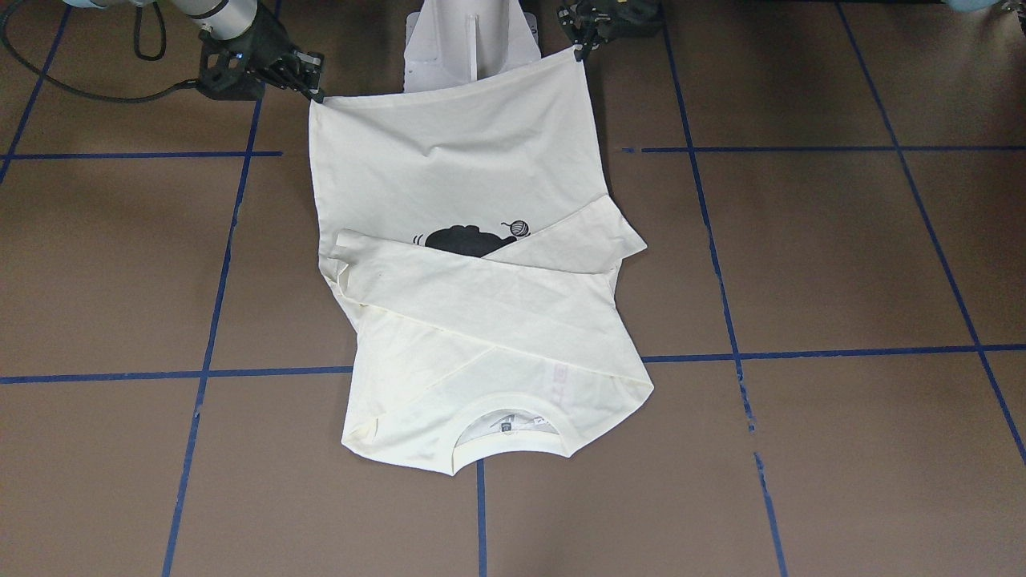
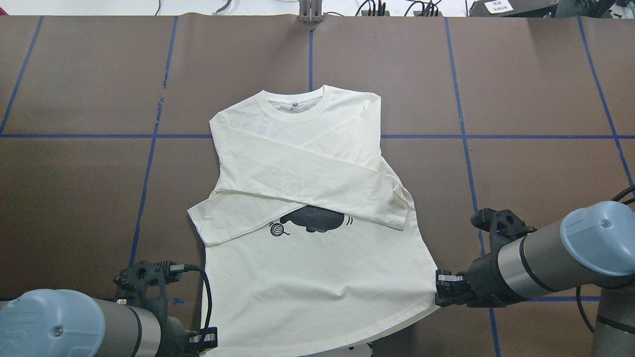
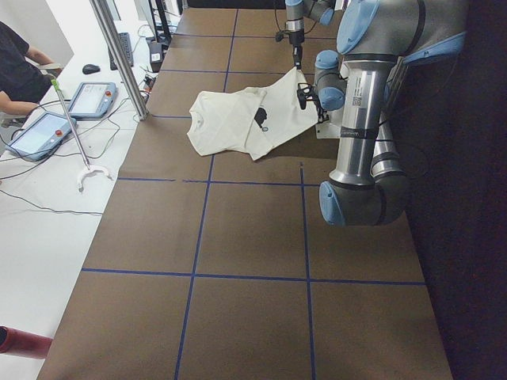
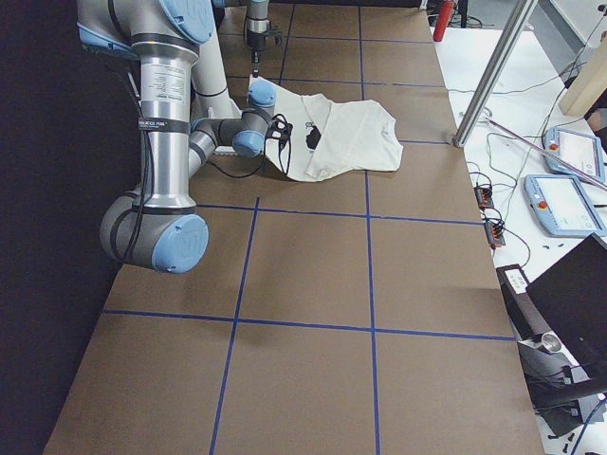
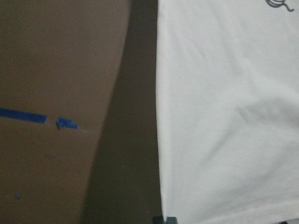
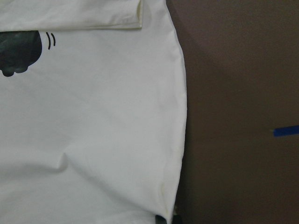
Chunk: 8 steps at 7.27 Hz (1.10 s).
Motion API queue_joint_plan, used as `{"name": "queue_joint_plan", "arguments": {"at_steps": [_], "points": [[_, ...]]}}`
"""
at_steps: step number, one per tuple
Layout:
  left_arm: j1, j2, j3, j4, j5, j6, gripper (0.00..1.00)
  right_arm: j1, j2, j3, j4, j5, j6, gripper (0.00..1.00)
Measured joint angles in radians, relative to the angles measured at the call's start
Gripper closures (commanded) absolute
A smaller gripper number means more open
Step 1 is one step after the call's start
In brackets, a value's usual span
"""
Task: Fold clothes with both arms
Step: 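Lift the hem with both grippers and fold it toward the collar, then hold the folded hem at the collar edge with both grippers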
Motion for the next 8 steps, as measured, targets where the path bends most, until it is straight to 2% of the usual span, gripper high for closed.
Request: {"name": "queue_joint_plan", "arguments": {"at_steps": [2,4,6,8], "points": [[-0.037,0.003,-0.022,0.019,-0.018,0.054,1.0,0.049,0.004,-0.029,0.053,0.007,-0.008,1.0],[-0.213,-0.004,-0.001,0.022,-0.084,0.193,1.0,0.208,0.061,-0.155,0.169,0.026,-0.074,1.0],[-0.433,-0.083,0.137,0.019,-0.168,0.36,1.0,0.368,0.266,-0.376,0.211,0.094,-0.115,1.0],[-0.577,-0.199,0.326,-0.004,-0.195,0.424,1.0,0.452,0.466,-0.59,0.217,0.125,-0.122,1.0]]}}
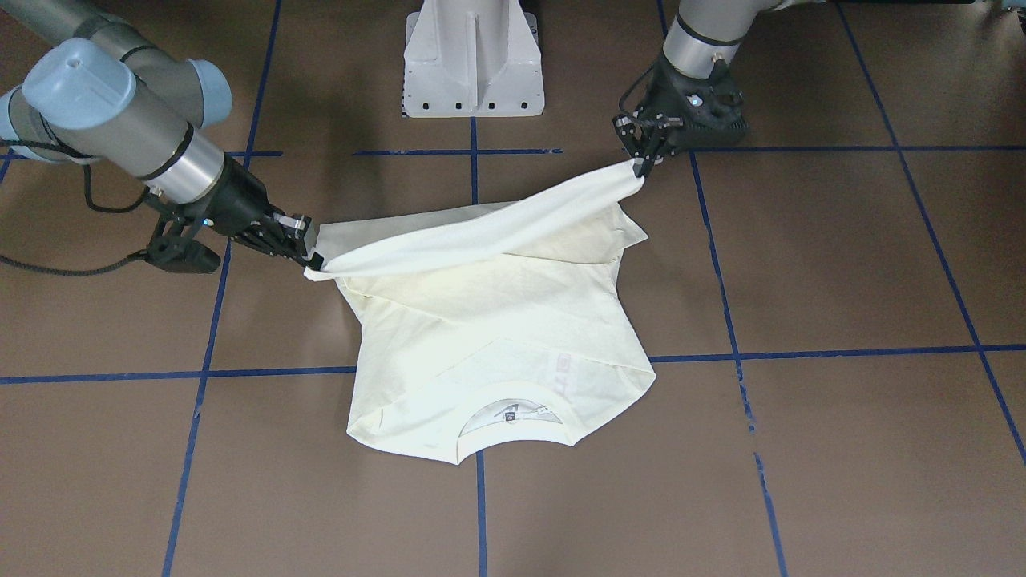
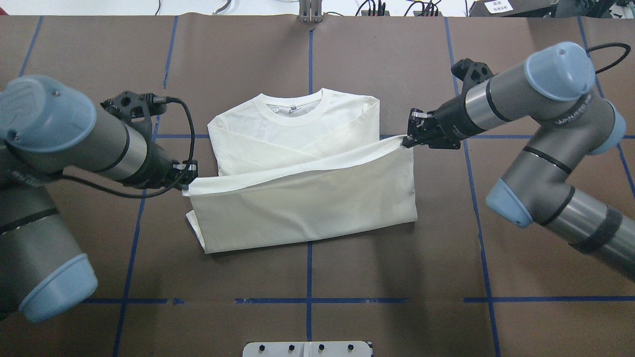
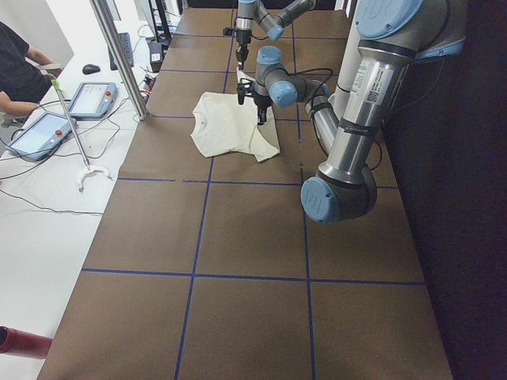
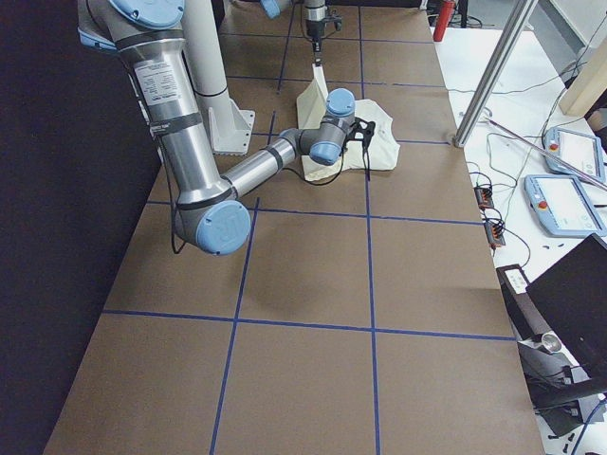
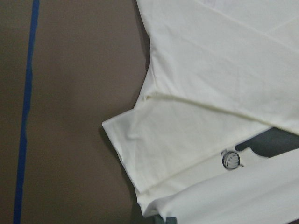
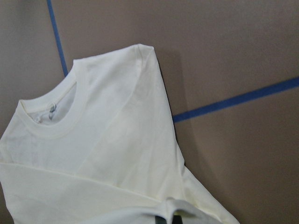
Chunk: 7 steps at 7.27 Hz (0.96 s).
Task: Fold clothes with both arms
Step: 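Hold the folded hem at the collar edge with both grippers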
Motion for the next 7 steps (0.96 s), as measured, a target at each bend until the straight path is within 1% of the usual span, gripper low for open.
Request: {"name": "queue_joint_plan", "arguments": {"at_steps": [1,2,4,5,6,7], "points": [[-0.05,-0.037,0.095,-0.048,-0.003,0.007,1.0,0.024,0.07,-0.089,0.001,0.001,-0.004,1.0],[-0.086,-0.055,0.193,-0.127,-0.003,0.01,1.0,0.045,0.136,-0.182,0.002,0.0,-0.012,1.0],[-0.125,-0.095,0.419,-0.32,-0.001,0.01,1.0,0.071,0.242,-0.355,0.002,-0.01,-0.048,1.0],[-0.139,-0.12,0.519,-0.404,0.0,0.009,1.0,0.074,0.279,-0.416,0.002,-0.018,-0.058,1.0],[-0.147,-0.137,0.588,-0.462,0.001,0.008,1.0,0.074,0.304,-0.455,0.002,-0.023,-0.063,1.0],[-0.151,-0.149,0.629,-0.491,0.002,0.006,1.0,0.073,0.32,-0.477,0.001,-0.028,-0.064,1.0]]}}
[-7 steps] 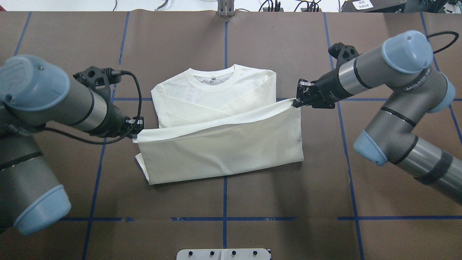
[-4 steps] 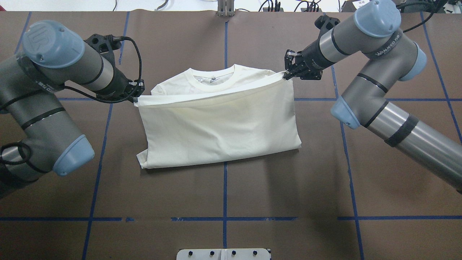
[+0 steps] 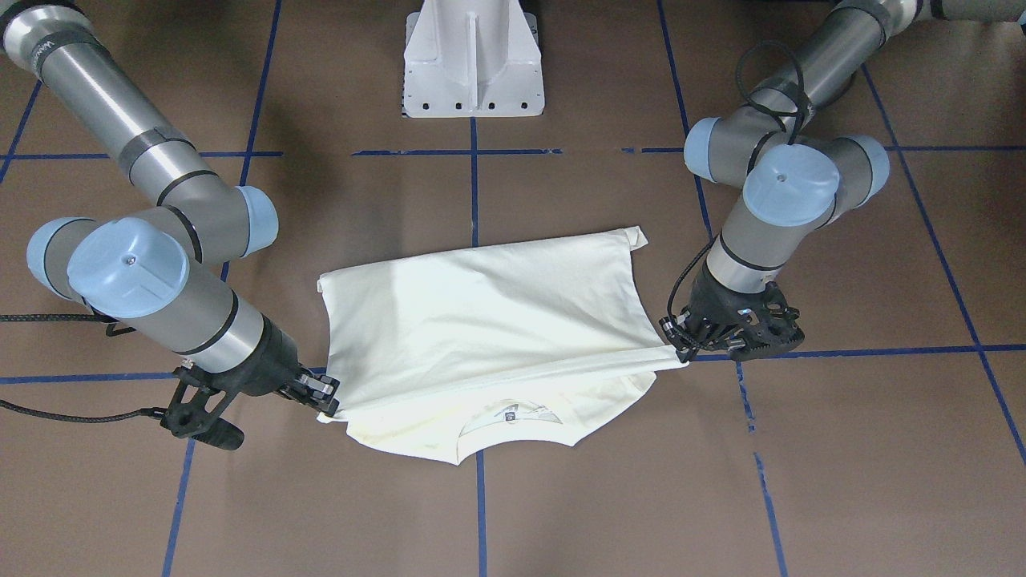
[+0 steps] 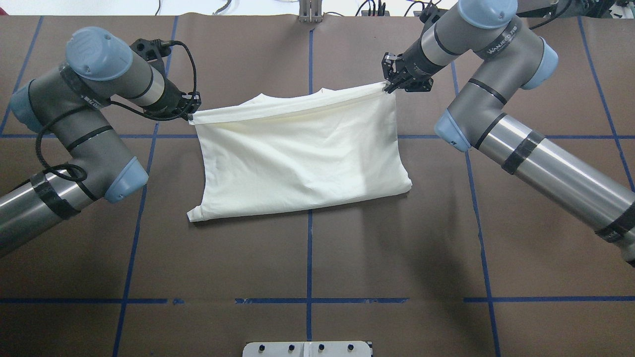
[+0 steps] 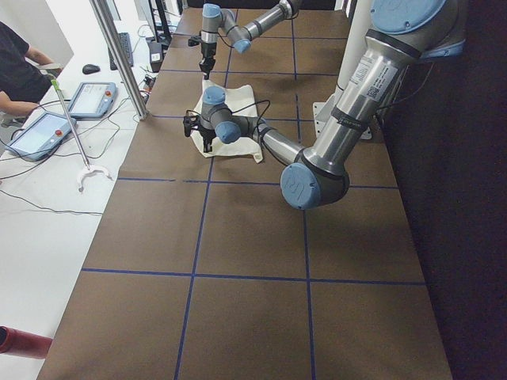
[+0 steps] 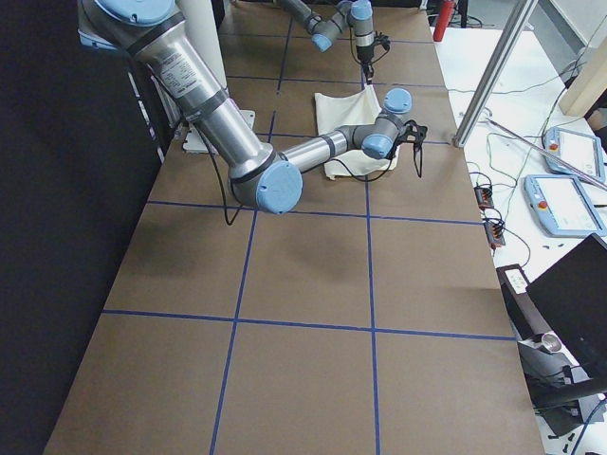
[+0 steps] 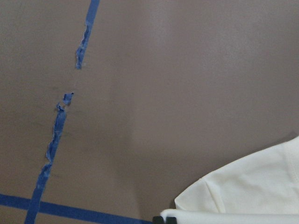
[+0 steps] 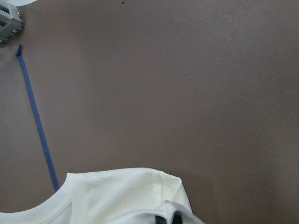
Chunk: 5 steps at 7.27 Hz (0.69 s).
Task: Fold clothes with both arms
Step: 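Hold the folded hem at the collar edge with both grippers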
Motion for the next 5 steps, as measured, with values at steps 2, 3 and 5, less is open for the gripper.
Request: {"name": "queue_joint_plan", "arguments": {"at_steps": [2,3,5], "points": [[-0.001,-0.023,0.035,-0.016,0.001,-0.007,1.0,-0.01,0.017,-0.025,-0.001,-0.02,0.0,1.0],[-0.001,-0.031,0.044,-0.017,0.001,-0.009,1.0,-0.014,0.021,-0.03,-0.001,-0.026,0.0,1.0],[0.001,-0.035,0.049,-0.018,0.001,-0.012,1.0,-0.018,0.038,-0.05,-0.001,-0.033,0.0,1.0]]}}
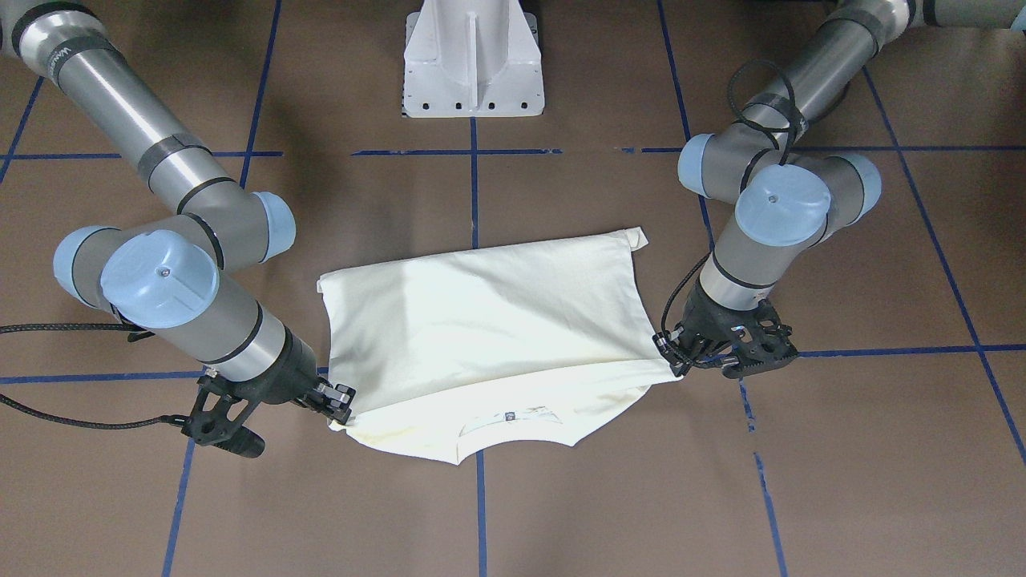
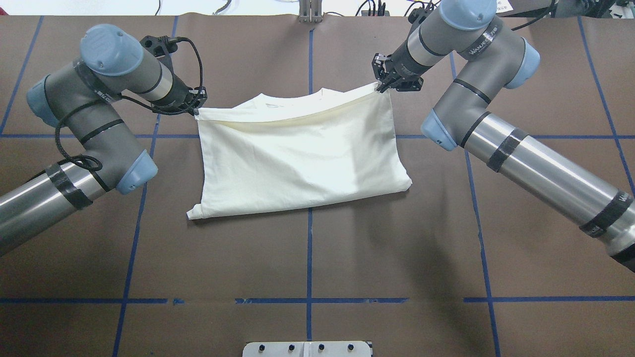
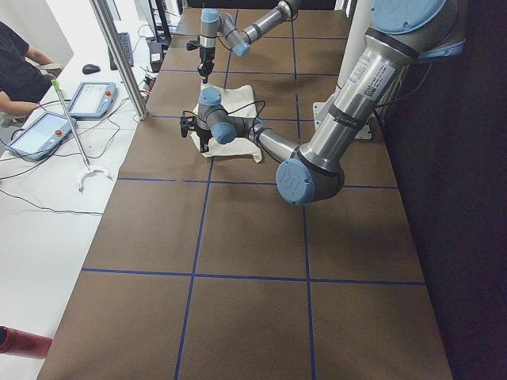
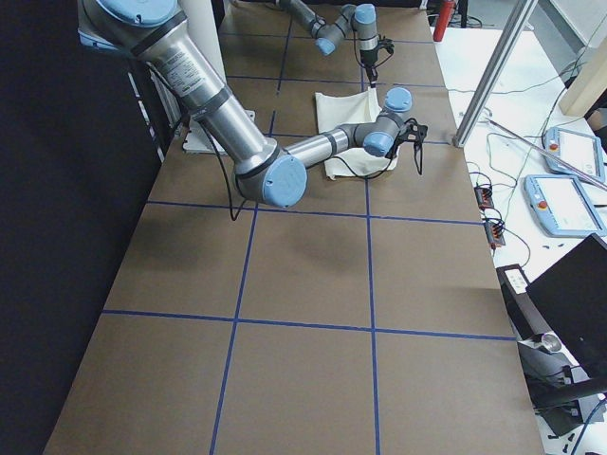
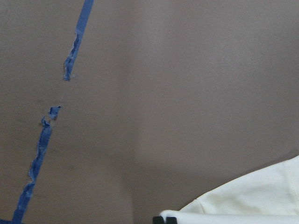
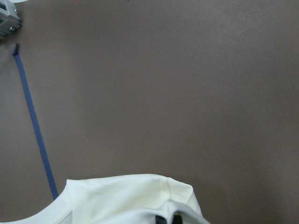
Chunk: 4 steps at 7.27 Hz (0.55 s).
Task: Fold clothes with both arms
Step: 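Hold the folded hem at the collar edge with both grippers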
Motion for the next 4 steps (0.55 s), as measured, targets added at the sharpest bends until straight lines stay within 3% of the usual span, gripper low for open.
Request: {"name": "queue_joint_plan", "arguments": {"at_steps": [4], "points": [[0.002,-0.007,0.017,0.0,0.001,0.001,1.0,0.002,0.012,-0.022,0.001,-0.012,-0.001,1.0]]}}
